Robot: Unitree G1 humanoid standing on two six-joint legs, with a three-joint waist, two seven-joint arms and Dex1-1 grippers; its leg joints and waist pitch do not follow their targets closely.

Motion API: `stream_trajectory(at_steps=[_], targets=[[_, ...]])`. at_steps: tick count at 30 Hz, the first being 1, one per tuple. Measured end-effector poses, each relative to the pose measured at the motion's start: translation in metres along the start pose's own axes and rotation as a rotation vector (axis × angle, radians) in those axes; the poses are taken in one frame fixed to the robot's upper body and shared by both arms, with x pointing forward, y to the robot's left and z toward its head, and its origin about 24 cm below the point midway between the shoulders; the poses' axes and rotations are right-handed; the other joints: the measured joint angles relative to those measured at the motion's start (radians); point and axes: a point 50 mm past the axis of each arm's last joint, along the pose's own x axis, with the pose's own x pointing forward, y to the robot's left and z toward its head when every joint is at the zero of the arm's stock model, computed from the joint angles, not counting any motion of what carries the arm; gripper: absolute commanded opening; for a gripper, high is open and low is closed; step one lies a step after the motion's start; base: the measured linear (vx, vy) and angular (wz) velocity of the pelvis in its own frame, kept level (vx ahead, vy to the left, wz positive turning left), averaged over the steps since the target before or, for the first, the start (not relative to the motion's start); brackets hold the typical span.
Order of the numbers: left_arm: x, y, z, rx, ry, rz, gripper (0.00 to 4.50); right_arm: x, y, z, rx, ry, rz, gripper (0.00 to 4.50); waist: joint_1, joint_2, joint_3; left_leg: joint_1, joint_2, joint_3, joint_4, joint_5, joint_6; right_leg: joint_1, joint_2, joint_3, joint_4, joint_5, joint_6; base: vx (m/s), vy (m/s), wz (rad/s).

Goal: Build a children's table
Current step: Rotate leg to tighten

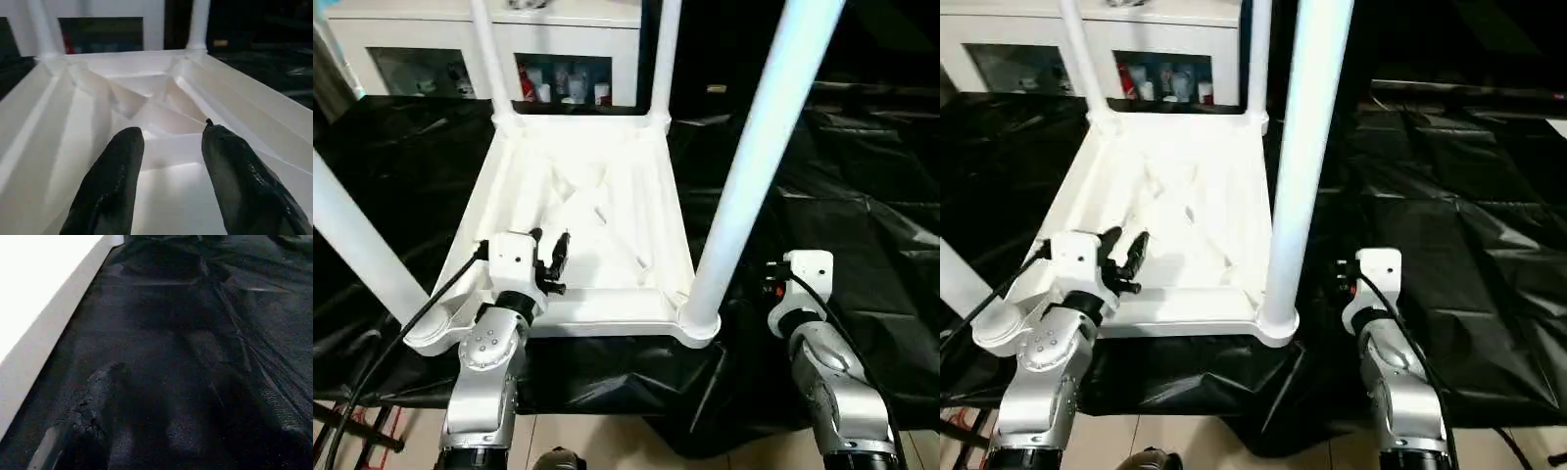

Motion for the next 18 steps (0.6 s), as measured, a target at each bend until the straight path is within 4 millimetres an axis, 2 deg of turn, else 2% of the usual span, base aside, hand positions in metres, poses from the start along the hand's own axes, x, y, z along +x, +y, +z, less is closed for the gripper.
stream_trajectory(at_steps=[2, 3, 5, 6, 7, 8, 9, 10, 11, 12, 13, 14, 15, 16, 17, 18], targets=[[0.001, -0.002, 0.002, 0.004, -0.009, -0.007, 2.28, 0.000, 0.000, 0.003, -0.002, -0.012, -0.001, 3.11, 0.001, 0.007, -0.011, -0.040, 0.002, -0.004, 0.028, 0.007, 0.007, -0.035, 0.004, -0.003, 0.015, 0.014, 0.006, -0.035, 0.009, 0.00], [0.001, -0.003, 0.004, 0.005, -0.014, -0.009, 2.28, 0.000, 0.000, 0.004, -0.003, -0.015, -0.002, 3.11, 0.003, 0.009, -0.020, -0.076, 0.002, -0.006, 0.046, 0.012, 0.017, -0.063, 0.004, -0.010, 0.025, 0.020, 0.004, -0.069, 0.017, 0.00], [0.001, -0.004, 0.004, 0.006, -0.009, -0.012, 2.28, 0.000, -0.001, 0.003, -0.003, -0.011, -0.006, 3.11, 0.005, 0.009, -0.024, -0.113, 0.003, -0.016, 0.062, 0.017, 0.033, -0.094, 0.004, -0.014, 0.031, 0.033, 0.001, -0.146, 0.022, 0.03], [0.000, -0.003, 0.002, 0.008, 0.001, -0.009, 2.28, 0.000, -0.001, 0.003, -0.003, -0.010, -0.007, 3.11, 0.008, 0.012, -0.024, -0.125, 0.006, -0.020, 0.065, 0.022, 0.043, -0.100, 0.003, -0.018, 0.021, 0.043, -0.007, -0.170, 0.030, 0.04], [-0.002, -0.001, -0.001, 0.010, 0.011, -0.005, 2.28, 0.000, 0.000, 0.003, -0.003, -0.007, -0.006, 3.11, 0.010, 0.016, -0.020, -0.122, 0.011, -0.020, 0.066, 0.019, 0.038, -0.096, -0.001, -0.026, 0.012, 0.048, -0.005, -0.190, 0.056, -0.04], [-0.006, 0.001, -0.005, 0.014, 0.027, 0.001, 2.28, 0.001, 0.001, 0.002, -0.001, -0.007, -0.001, 3.11, 0.009, 0.027, -0.011, -0.105, 0.019, -0.020, 0.075, 0.015, 0.031, -0.078, -0.007, -0.050, -0.001, 0.044, 0.000, -0.210, 0.046, -0.22], [-0.009, 0.004, -0.007, 0.018, 0.037, 0.010, 2.28, 0.001, 0.004, 0.003, -0.002, -0.009, 0.007, 3.11, 0.003, 0.038, -0.003, -0.091, 0.026, -0.025, 0.072, 0.013, 0.028, -0.053, -0.009, -0.070, 0.008, 0.014, 0.006, -0.210, 0.046, -0.22], [-0.007, 0.005, -0.004, 0.029, 0.030, 0.008, 2.28, -0.001, 0.003, 0.001, 0.000, -0.007, 0.001, 3.11, 0.024, 0.038, 0.007, -0.089, 0.028, -0.014, 0.070, 0.012, 0.027, -0.051, -0.017, -0.075, 0.117, -0.064, -0.008, -0.221, 0.052, -0.10], [-0.005, 0.002, 0.002, 0.027, 0.004, -0.008, 2.28, -0.005, -0.003, -0.005, -0.005, 0.016, -0.025, 3.11, 0.063, 0.030, 0.007, -0.088, 0.034, 0.022, 0.068, 0.012, 0.027, -0.042, -0.018, -0.077, 0.216, -0.126, -0.029, -0.185, -0.001, 0.18], [-0.007, 0.000, 0.013, 0.013, -0.050, -0.013, 2.28, -0.007, -0.009, -0.007, -0.018, 0.026, -0.047, 3.11, 0.119, -0.010, -0.002, -0.101, 0.039, 0.075, 0.066, 0.013, 0.027, 0.011, -0.001, -0.038, 0.258, -0.217, -0.030, -0.185, -0.001, 0.18], [-0.011, 0.000, 0.014, 0.000, -0.066, -0.008, 2.28, -0.004, -0.011, 0.001, -0.031, 0.001, -0.056, 3.11, 0.123, -0.040, -0.007, -0.115, 0.034, 0.084, 0.105, 0.006, 0.014, 0.020, 0.013, 0.005, 0.278, -0.302, -0.018, -0.067, -0.189, 0.37], [-0.023, 0.004, 0.000, -0.024, -0.010, 0.013, 2.64, -0.003, -0.011, 0.008, -0.045, -0.020, -0.049, 3.28, 0.139, 0.005, -0.005, -0.104, 0.010, -0.014, 0.172, -0.025, 0.009, 0.023, 0.016, 0.014, 0.281, -0.299, -0.013, 0.004, -0.105, 0.26], [-0.031, 0.005, -0.008, -0.057, 0.019, 0.003, 2.64, -0.006, -0.013, 0.007, -0.045, -0.019, -0.047, 3.39, 0.148, 0.021, -0.005, -0.076, -0.022, -0.076, 0.202, -0.047, -0.002, 0.039, 0.017, 0.025, 0.272, -0.285, -0.009, 0.004, -0.105, 0.26], [-0.033, 0.004, -0.006, -0.071, 0.013, -0.015, 2.64, -0.012, -0.015, 0.000, -0.038, -0.004, -0.047, 3.39, 0.154, 0.026, -0.004, -0.047, -0.035, -0.100, 0.180, -0.076, -0.015, 0.046, 0.024, 0.032, 0.253, -0.272, -0.008, -0.061, 0.058, 0.30], [-0.033, 0.004, 0.001, -0.076, -0.016, -0.025, 2.70, -0.015, -0.017, -0.001, -0.028, -0.003, -0.042, 3.48, 0.156, 0.032, 0.002, -0.030, -0.030, -0.091, 0.144, -0.082, -0.032, 0.051, 0.036, 0.043, 0.225, -0.254, -0.012, -0.151, 0.024, 0.52], [-0.036, 0.004, 0.008, -0.072, -0.046, -0.034, 2.85, -0.017, -0.021, -0.002, -0.022, 0.006, -0.027, 3.57, 0.152, 0.025, 0.006, -0.020, -0.021, -0.071, 0.104, -0.074, -0.028, 0.061, 0.039, 0.048, 0.183, -0.230, -0.017, -0.151, 0.024, 0.52]])
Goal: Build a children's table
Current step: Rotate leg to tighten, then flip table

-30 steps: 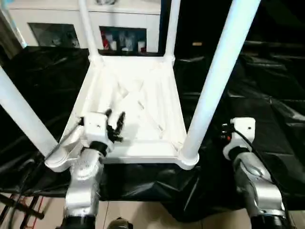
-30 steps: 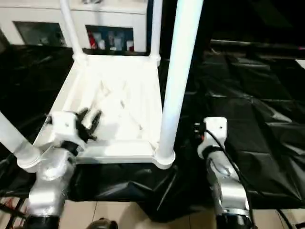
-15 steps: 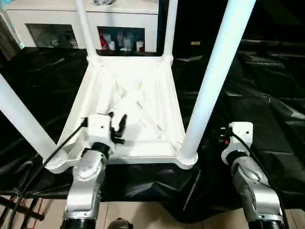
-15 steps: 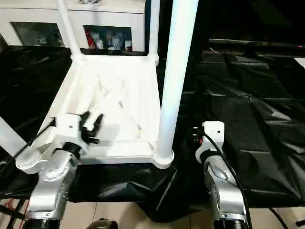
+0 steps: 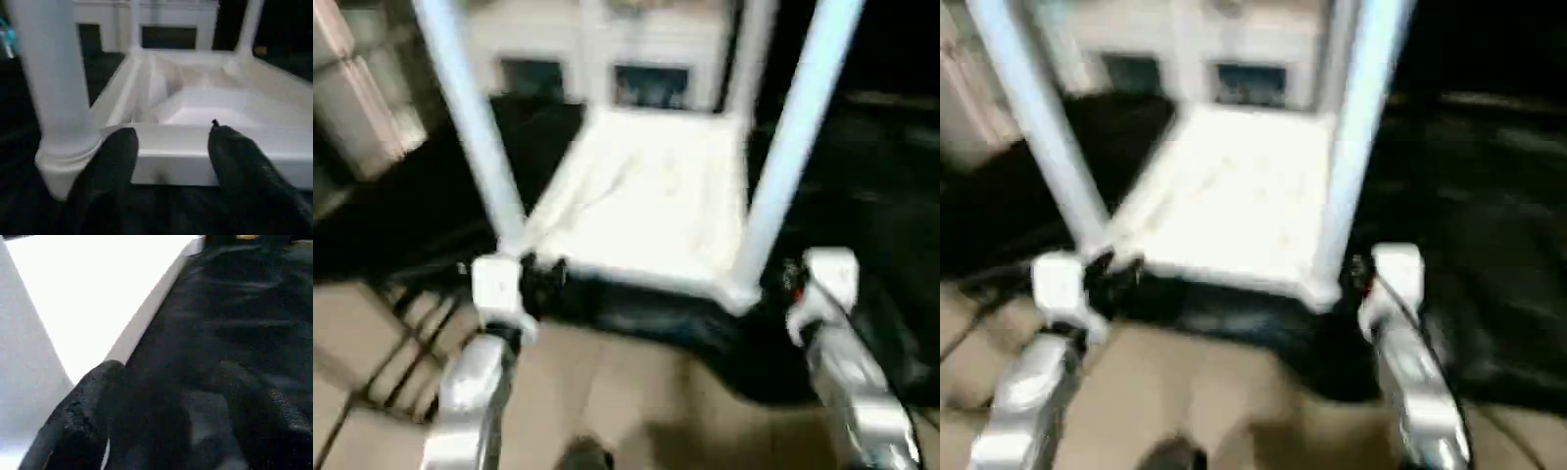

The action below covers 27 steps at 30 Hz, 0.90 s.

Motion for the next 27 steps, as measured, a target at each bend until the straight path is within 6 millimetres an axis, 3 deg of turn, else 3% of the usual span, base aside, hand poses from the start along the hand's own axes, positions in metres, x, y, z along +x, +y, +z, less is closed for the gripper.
stream_trajectory(at_steps=[2, 3, 5, 8, 10, 12, 16, 20, 25, 27], targets=[[-0.008, 0.003, 0.005, 0.020, -0.014, 0.004, 3.08, -0.002, 0.001, 0.000, -0.001, 0.008, 0.041, 3.80, -0.008, 0.005, -0.003, 0.006, 0.004, 0.000, -0.037, 0.007, 0.007, 0.021, 0.005, -0.009, -0.071, 0.053, -0.002, -0.091, 0.081, 0.08], [-0.010, 0.005, 0.006, 0.029, -0.015, 0.009, 3.08, -0.003, 0.001, 0.000, -0.007, 0.006, 0.052, 3.80, -0.017, 0.006, -0.004, 0.006, 0.004, 0.001, -0.046, 0.021, 0.016, 0.024, 0.005, -0.011, -0.090, 0.072, 0.010, -0.053, 0.104, -0.05], [-0.018, 0.006, 0.008, 0.038, -0.015, 0.019, 3.13, -0.008, -0.004, -0.002, 0.003, 0.017, 0.084, 3.90, -0.041, 0.002, -0.006, 0.005, 0.003, 0.005, -0.061, 0.048, 0.025, 0.024, 0.002, -0.011, -0.111, 0.089, 0.022, -0.038, 0.098, -0.09], [-0.034, 0.009, 0.000, 0.008, 0.014, 0.074, 3.40, -0.017, -0.024, -0.008, 0.003, 0.055, 0.128, 4.16, -0.080, -0.008, -0.010, 0.003, 0.002, 0.019, -0.065, 0.051, 0.029, 0.023, -0.009, -0.011, -0.135, 0.109, 0.039, -0.017, 0.087, -0.14], [-0.039, 0.018, -0.001, 0.006, 0.021, 0.152, 3.46, -0.021, -0.037, -0.011, 0.009, 0.074, 0.152, 4.25, -0.094, -0.013, -0.011, 0.002, 0.002, 0.020, -0.067, 0.051, 0.030, 0.024, -0.009, -0.010, -0.147, 0.119, 0.043, -0.009, 0.081, -0.16], [-0.039, 0.032, 0.001, 0.019, 0.020, 0.255, 3.65, -0.026, -0.049, -0.010, -0.007, 0.085, 0.199, 4.44, -0.106, -0.016, -0.012, 0.002, 0.002, 0.021, -0.068, 0.053, 0.034, 0.023, -0.011, -0.011, -0.153, 0.127, 0.046, 0.000, 0.000, 0.00], [-0.035, 0.049, 0.006, 0.036, 0.018, 0.338, 3.96, -0.037, -0.055, -0.005, -0.028, 0.106, 0.344, 4.50, -0.113, -0.016, -0.014, 0.005, 0.003, 0.024, -0.073, 0.056, 0.038, 0.021, -0.011, -0.009, -0.160, 0.134, 0.045, 0.000, 0.000, 0.00], [-0.018, 0.048, 0.008, 0.017, 0.001, 0.302, 4.29, -0.048, -0.032, 0.007, -0.050, 0.145, 0.669, 4.50, -0.106, -0.016, -0.015, 0.005, 0.003, 0.026, -0.079, 0.059, 0.042, 0.020, -0.011, -0.009, -0.163, 0.141, 0.045, 0.000, 0.000, 0.00], [-0.004, 0.030, 0.005, 0.006, 0.022, 0.241, 4.43, -0.042, -0.002, 0.007, -0.038, 0.142, 0.828, 4.50, -0.106, -0.019, -0.016, 0.006, 0.003, 0.029, -0.079, 0.060, 0.042, 0.017, -0.012, -0.008, -0.164, 0.143, 0.044, 0.000, 0.000, 0.00], [0.001, 0.028, 0.002, 0.006, 0.039, 0.269, 4.43, -0.038, 0.014, 0.013, -0.021, 0.114, 0.883, 4.50, -0.111, -0.017, -0.010, 0.005, 0.003, 0.030, -0.080, 0.060, 0.042, 0.015, -0.012, -0.008, -0.164, 0.144, 0.044, 0.000, 0.000, 0.00]])
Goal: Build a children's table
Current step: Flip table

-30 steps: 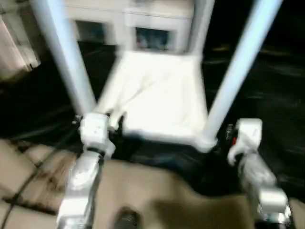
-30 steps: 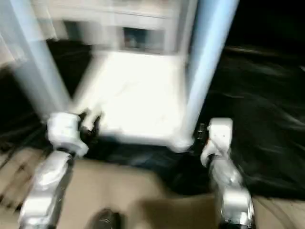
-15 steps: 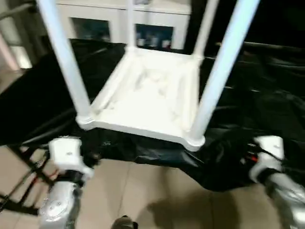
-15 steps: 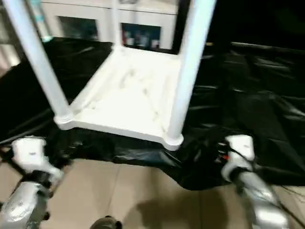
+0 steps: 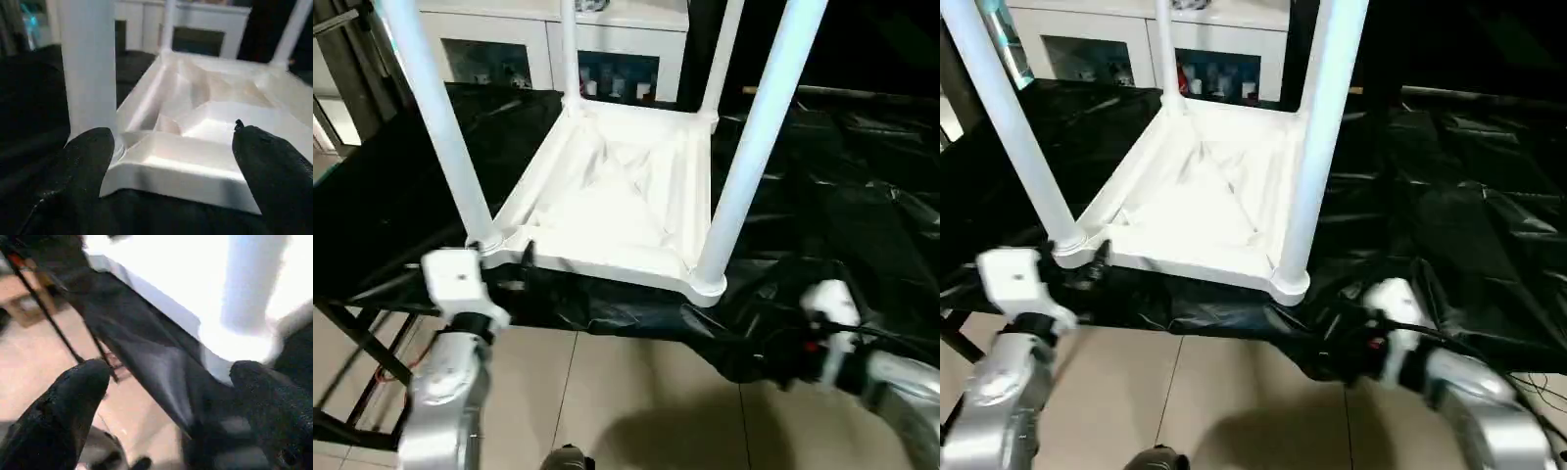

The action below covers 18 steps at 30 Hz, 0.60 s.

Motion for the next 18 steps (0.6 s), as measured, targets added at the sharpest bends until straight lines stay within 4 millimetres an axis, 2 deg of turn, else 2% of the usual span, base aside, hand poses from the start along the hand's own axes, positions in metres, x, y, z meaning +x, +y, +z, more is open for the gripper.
stream_trajectory(at_steps=[3, 6, 14, 16, 18], targets=[[0.014, -0.002, 0.005, 0.003, -0.016, 0.032, 4.43, 0.018, 0.007, 0.009, -0.017, -0.036, 0.063, 4.50, 0.000, -0.004, 0.004, -0.001, 0.000, 0.000, -0.003, 0.000, 0.000, -0.003, 0.000, 0.000, 0.000, 0.002, 0.000, 0.000, 0.000, 0.00], [0.036, 0.008, 0.015, -0.008, -0.046, 0.104, 4.43, 0.042, 0.017, 0.019, -0.026, -0.077, 0.139, 4.50, 0.000, -0.024, 0.012, -0.003, 0.002, 0.001, -0.010, 0.007, -0.004, -0.011, 0.001, -0.002, 0.002, 0.005, -0.004, 0.000, 0.000, 0.00], [0.051, 0.027, 0.026, -0.003, -0.080, 0.194, 4.43, 0.078, 0.029, 0.019, -0.036, -0.065, 0.207, 4.50, -0.011, -0.037, 0.015, -0.008, 0.002, 0.001, -0.010, 0.015, -0.005, -0.014, 0.000, -0.002, 0.000, 0.007, -0.003, 0.000, 0.000, 0.00], [0.052, 0.025, 0.030, -0.011, -0.107, 0.205, 4.43, 0.083, 0.027, 0.024, -0.050, -0.070, 0.212, 4.50, -0.012, -0.050, 0.023, -0.007, 0.003, 0.001, -0.011, 0.015, -0.005, -0.014, 0.000, -0.003, 0.001, 0.008, -0.004, 0.000, 0.000, 0.00], [0.052, 0.018, 0.028, -0.026, -0.113, 0.198, 4.43, 0.085, 0.024, 0.023, -0.058, -0.063, 0.201, 4.50, -0.011, -0.060, 0.023, -0.007, 0.003, 0.002, -0.011, 0.015, -0.005, -0.013, 0.000, -0.003, 0.000, 0.008, -0.005, 0.000, 0.000, 0.00]])
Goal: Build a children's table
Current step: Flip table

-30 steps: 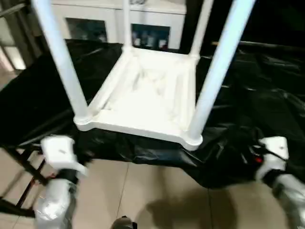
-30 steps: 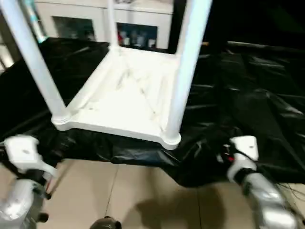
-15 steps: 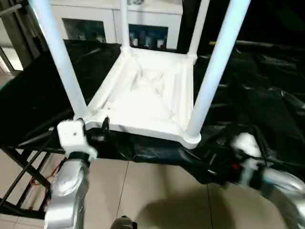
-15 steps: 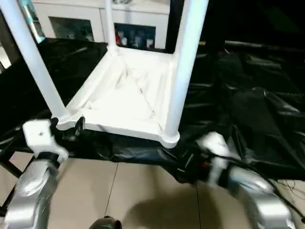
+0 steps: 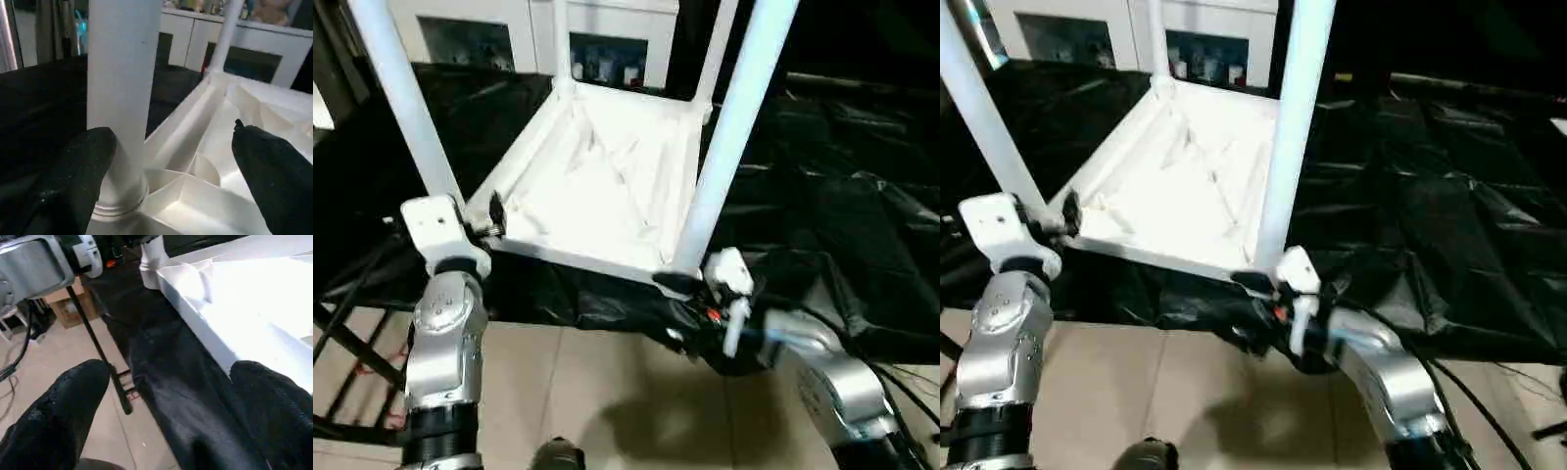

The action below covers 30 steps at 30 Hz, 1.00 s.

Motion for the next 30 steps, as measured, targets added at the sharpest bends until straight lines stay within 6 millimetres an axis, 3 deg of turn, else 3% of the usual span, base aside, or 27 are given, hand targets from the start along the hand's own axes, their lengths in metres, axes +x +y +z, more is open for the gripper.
stream_trajectory(at_steps=[2, 5, 8, 10, 13, 15, 18, 21, 24, 30], targets=[[-0.006, -0.006, -0.003, -0.006, 0.002, -0.011, 4.43, 0.000, -0.002, -0.003, 0.004, 0.018, -0.008, 4.50, -0.002, -0.004, -0.002, 0.000, 0.000, 0.001, 0.001, 0.000, 0.000, 0.001, 0.000, 0.001, -0.001, 0.000, 0.000, 0.000, 0.000, 0.00], [-0.020, -0.010, -0.012, -0.023, 0.024, 0.010, 4.43, -0.003, -0.008, -0.002, -0.018, 0.037, -0.037, 4.50, -0.010, -0.002, -0.001, 0.000, 0.000, 0.003, 0.001, 0.000, 0.000, 0.000, -0.001, 0.001, -0.002, 0.002, 0.002, 0.000, 0.000, 0.00], [-0.026, -0.001, -0.014, 0.004, -0.001, 0.119, 4.43, -0.003, -0.013, 0.004, -0.039, 0.024, -0.066, 4.50, -0.021, 0.005, 0.002, 0.000, 0.001, 0.002, 0.001, 0.000, 0.000, 0.000, 0.001, 0.002, -0.002, 0.005, 0.002, 0.000, 0.000, 0.00], [-0.029, 0.007, -0.011, 0.036, -0.042, 0.197, 4.43, -0.007, -0.022, 0.010, -0.048, -0.003, -0.115, 4.50, -0.027, 0.003, 0.003, 0.001, 0.002, 0.002, 0.000, 0.000, 0.000, 0.000, 0.001, 0.001, -0.001, 0.006, 0.001, 0.000, 0.000, 0.00], [-0.038, 0.016, 0.002, 0.065, -0.116, 0.243, 4.43, -0.012, -0.034, 0.013, -0.050, -0.037, -0.206, 4.50, -0.030, -0.013, -0.004, 0.004, 0.004, 0.003, 0.000, 0.001, -0.002, 0.001, 0.001, 0.000, -0.001, 0.007, -0.001, 0.000, 0.000, 0.00], [-0.040, 0.016, 0.012, 0.060, -0.158, 0.242, 4.43, -0.014, -0.037, 0.013, -0.041, -0.044, -0.228, 4.50, -0.029, -0.030, -0.006, 0.005, 0.005, 0.007, -0.002, 0.002, -0.003, 0.001, 0.001, 0.000, -0.001, 0.007, -0.001, 0.000, 0.000, 0.00], [-0.035, 0.014, 0.009, 0.031, -0.146, 0.171, 4.43, -0.008, -0.037, 0.016, -0.038, -0.065, -0.212, 4.50, -0.028, -0.045, -0.010, 0.005, 0.009, 0.010, 0.000, 0.002, -0.003, 0.000, 0.002, 0.000, -0.001, 0.009, -0.002, 0.000, 0.000, 0.00], [-0.023, 0.001, -0.005, -0.048, -0.089, 0.022, 4.43, -0.005, -0.038, 0.010, -0.024, -0.054, -0.216, 4.50, -0.019, -0.040, -0.007, 0.007, 0.008, 0.012, 0.001, 0.002, -0.003, -0.002, 0.001, 0.001, -0.006, 0.013, 0.000, 0.000, 0.000, 0.00], [-0.015, -0.010, -0.006, -0.073, -0.082, -0.047, 4.43, 0.001, -0.036, 0.005, -0.023, -0.046, -0.221, 4.50, -0.019, -0.035, -0.005, 0.006, 0.008, 0.012, 0.000, 0.003, -0.005, 0.000, 0.001, 0.002, -0.007, 0.017, 0.001, 0.000, 0.000, 0.00], [0.001, 0.000, -0.014, 0.006, -0.035, -0.019, 4.43, 0.003, -0.035, 0.005, -0.034, -0.060, -0.229, 4.50, -0.013, -0.013, -0.008, 0.006, 0.011, 0.012, 0.000, 0.003, -0.006, -0.001, 0.002, 0.001, -0.003, 0.018, 0.000, 0.000, 0.000, 0.00]])
